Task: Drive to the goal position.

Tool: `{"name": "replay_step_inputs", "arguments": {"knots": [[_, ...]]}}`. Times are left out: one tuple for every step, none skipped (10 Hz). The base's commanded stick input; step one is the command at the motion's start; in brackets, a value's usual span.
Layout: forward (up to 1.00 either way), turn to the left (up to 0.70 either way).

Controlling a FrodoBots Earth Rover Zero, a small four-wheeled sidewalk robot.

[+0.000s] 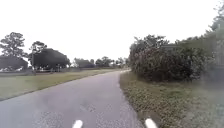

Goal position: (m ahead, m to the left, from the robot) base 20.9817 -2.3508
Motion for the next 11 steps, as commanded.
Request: {"name": "replay_step_inputs", "arguments": {"knots": [[0.65,0.0],[0.7,0.0],[0.7,0.0],[0.7,0.0],[0.7,0.0],[0.7,0.0],[0.7,0.0],[0.7,0.0],[0.7,0.0],[0.7,0.0],[0.7,0.0]]}}
